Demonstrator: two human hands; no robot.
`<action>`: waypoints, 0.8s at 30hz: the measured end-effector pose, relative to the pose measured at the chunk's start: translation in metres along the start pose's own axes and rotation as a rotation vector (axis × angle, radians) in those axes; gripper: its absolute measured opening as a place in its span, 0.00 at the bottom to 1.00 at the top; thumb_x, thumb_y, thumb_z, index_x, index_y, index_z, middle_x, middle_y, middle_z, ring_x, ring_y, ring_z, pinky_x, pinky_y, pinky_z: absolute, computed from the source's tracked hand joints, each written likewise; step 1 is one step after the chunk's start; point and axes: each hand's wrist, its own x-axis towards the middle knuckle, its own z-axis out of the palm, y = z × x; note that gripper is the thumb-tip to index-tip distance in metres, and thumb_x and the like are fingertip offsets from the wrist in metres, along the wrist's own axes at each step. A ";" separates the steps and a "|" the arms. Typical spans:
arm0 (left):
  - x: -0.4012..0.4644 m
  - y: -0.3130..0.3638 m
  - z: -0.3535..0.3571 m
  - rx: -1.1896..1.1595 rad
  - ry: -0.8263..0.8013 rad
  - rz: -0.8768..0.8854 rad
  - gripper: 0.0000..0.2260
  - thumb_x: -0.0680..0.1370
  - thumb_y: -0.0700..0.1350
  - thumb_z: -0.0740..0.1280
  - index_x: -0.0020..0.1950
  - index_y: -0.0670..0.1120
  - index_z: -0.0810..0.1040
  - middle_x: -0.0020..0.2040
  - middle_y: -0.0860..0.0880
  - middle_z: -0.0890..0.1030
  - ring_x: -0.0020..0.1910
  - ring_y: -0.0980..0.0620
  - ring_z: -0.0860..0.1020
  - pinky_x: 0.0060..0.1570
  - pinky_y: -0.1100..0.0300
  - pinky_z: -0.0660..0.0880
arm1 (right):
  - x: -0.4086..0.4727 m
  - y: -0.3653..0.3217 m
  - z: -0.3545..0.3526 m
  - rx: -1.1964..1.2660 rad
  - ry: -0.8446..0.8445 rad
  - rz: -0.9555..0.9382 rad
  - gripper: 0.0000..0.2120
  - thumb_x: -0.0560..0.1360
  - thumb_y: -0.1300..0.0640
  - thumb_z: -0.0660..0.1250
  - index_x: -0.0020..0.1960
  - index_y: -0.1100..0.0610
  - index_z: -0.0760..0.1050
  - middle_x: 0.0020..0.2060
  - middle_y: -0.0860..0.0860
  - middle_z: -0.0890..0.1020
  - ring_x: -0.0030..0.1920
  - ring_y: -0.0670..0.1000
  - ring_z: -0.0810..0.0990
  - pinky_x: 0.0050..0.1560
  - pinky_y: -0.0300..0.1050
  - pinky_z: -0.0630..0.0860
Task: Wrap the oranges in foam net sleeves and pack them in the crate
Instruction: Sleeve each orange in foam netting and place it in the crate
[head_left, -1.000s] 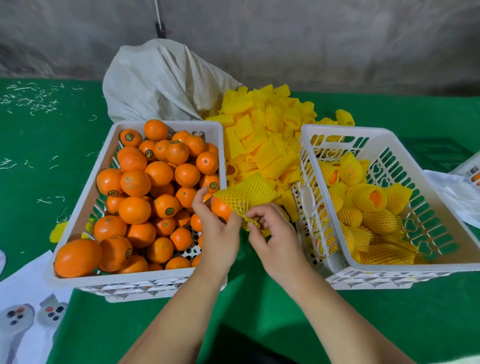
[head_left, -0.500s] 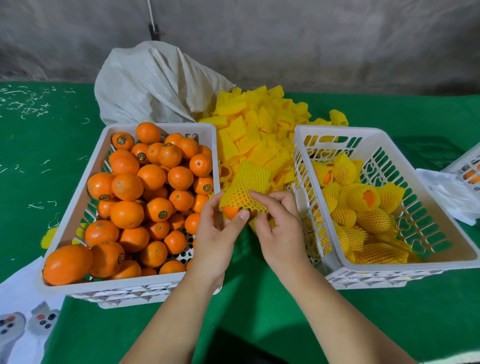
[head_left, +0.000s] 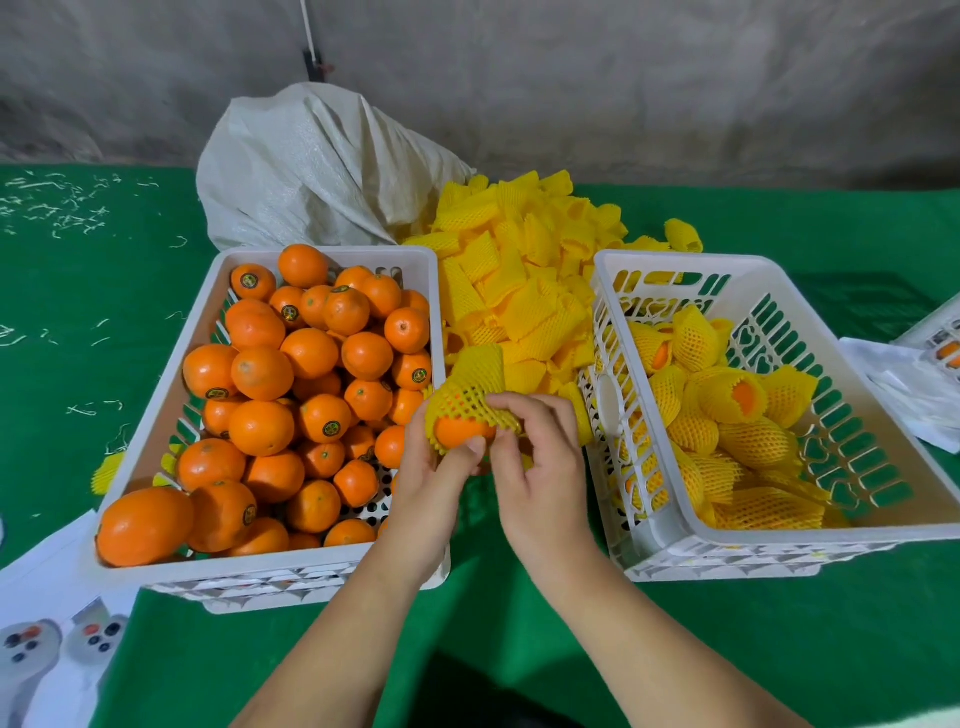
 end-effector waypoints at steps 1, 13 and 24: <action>0.000 0.000 0.000 0.039 0.032 -0.001 0.29 0.75 0.54 0.74 0.76 0.53 0.72 0.68 0.42 0.79 0.67 0.43 0.79 0.66 0.44 0.77 | 0.003 0.001 -0.003 -0.019 -0.011 0.000 0.13 0.80 0.64 0.66 0.62 0.55 0.82 0.55 0.50 0.75 0.56 0.40 0.78 0.53 0.28 0.73; -0.001 0.000 0.003 0.232 0.093 0.091 0.31 0.78 0.32 0.74 0.73 0.56 0.69 0.72 0.44 0.71 0.69 0.50 0.76 0.63 0.55 0.80 | -0.009 -0.011 -0.004 0.074 -0.163 0.150 0.26 0.74 0.48 0.70 0.70 0.42 0.67 0.61 0.45 0.67 0.65 0.44 0.73 0.61 0.38 0.76; -0.013 -0.011 0.006 0.574 0.007 0.378 0.38 0.75 0.36 0.77 0.79 0.54 0.63 0.68 0.54 0.64 0.72 0.65 0.65 0.68 0.73 0.63 | 0.018 -0.019 -0.014 0.800 -0.332 0.998 0.25 0.76 0.39 0.72 0.69 0.49 0.78 0.60 0.52 0.85 0.61 0.52 0.84 0.63 0.51 0.78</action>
